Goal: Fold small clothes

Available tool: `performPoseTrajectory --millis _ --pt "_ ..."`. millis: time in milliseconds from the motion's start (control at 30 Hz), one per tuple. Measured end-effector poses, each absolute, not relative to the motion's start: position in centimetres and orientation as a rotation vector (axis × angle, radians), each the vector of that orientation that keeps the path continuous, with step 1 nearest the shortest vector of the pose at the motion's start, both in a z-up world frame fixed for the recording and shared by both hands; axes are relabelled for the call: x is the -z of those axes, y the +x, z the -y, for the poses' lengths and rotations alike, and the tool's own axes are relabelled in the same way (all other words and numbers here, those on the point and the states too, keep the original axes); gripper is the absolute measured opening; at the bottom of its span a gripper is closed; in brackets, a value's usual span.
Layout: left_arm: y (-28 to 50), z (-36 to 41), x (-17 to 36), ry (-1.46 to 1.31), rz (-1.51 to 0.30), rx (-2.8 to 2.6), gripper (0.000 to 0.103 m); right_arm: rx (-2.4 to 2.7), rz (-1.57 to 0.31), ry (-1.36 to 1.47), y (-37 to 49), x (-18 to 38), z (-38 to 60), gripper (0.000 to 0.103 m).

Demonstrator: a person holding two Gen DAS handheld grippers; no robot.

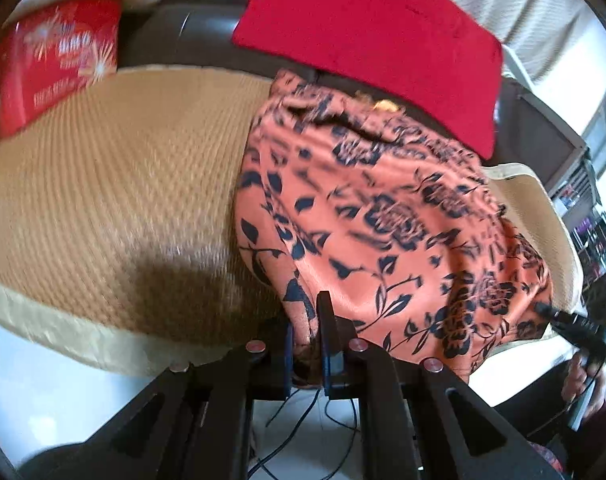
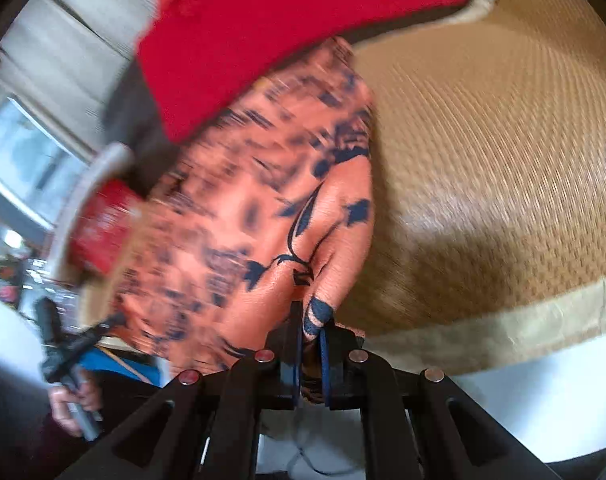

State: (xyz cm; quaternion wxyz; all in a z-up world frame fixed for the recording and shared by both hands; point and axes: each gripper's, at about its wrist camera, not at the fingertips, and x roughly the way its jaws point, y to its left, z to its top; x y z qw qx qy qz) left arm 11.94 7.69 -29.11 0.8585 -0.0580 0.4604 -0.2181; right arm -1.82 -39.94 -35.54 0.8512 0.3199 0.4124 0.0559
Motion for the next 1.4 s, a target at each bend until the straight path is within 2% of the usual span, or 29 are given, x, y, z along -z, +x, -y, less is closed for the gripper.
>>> performPoseTrajectory --millis 167,300,433,500,600,633,667,733,800,833,867,900,967,1067,1400 --pt "12.1 -8.5 26.1 -0.134 -0.914 0.491 0.010 -0.220 -0.747 0.757 -2.2 32.4 39.6 0.008" --pt "12.5 -7.7 26.8 -0.089 -0.937 0.481 0.010 -0.209 -0.831 0.758 -0.7 33.7 38.4 0.008" --pt "12.8 -6.4 30.0 -0.024 -1.045 0.445 0.012 -0.174 -0.969 0.769 0.3 37.5 37.8 0.008" --pt "13.0 -5.7 31.3 0.022 -1.087 0.406 0.012 -0.154 -1.005 0.775 0.6 38.1 37.8 0.012" --pt "13.6 -5.5 32.2 0.006 -1.129 0.385 0.027 -0.114 -1.043 0.784 1.0 38.9 38.0 0.012" --pt "13.6 -5.5 32.3 0.003 -1.133 0.382 0.040 -0.098 -1.050 0.782 0.9 39.1 38.2 0.013" --pt "13.7 -5.4 32.6 0.005 -1.138 0.376 0.048 -0.070 -1.063 0.772 0.8 39.4 38.6 0.014" --pt "13.9 -5.1 33.3 0.003 -1.160 0.370 0.049 -0.025 -1.087 0.753 1.1 40.0 38.6 0.015" --pt "14.0 -5.3 33.7 -0.038 -1.170 0.383 0.048 -0.003 -1.107 0.748 1.1 40.9 38.9 0.016" --pt "14.0 -5.5 33.8 -0.057 -1.167 0.391 0.039 -0.003 -1.113 0.749 0.7 41.1 39.0 0.016" --pt "14.0 -5.8 33.9 -0.073 -1.168 0.398 0.017 -0.006 -1.117 0.752 0.7 41.4 39.0 0.016" --pt "14.1 -6.0 34.1 -0.089 -1.175 0.401 0.011 -0.015 -1.114 0.755 0.8 41.7 39.0 0.016" --pt "14.0 -6.4 33.7 -0.111 -1.164 0.410 0.009 -0.036 -1.108 0.734 0.9 41.9 38.8 0.015" --pt "13.3 -6.8 31.9 -0.118 -1.110 0.458 0.008 -0.075 -1.078 0.740 0.5 40.9 38.3 0.009" --pt "17.4 -7.6 21.2 -0.215 -0.958 0.590 0.007 -0.279 -0.811 0.889 2.4 31.2 40.6 0.008"
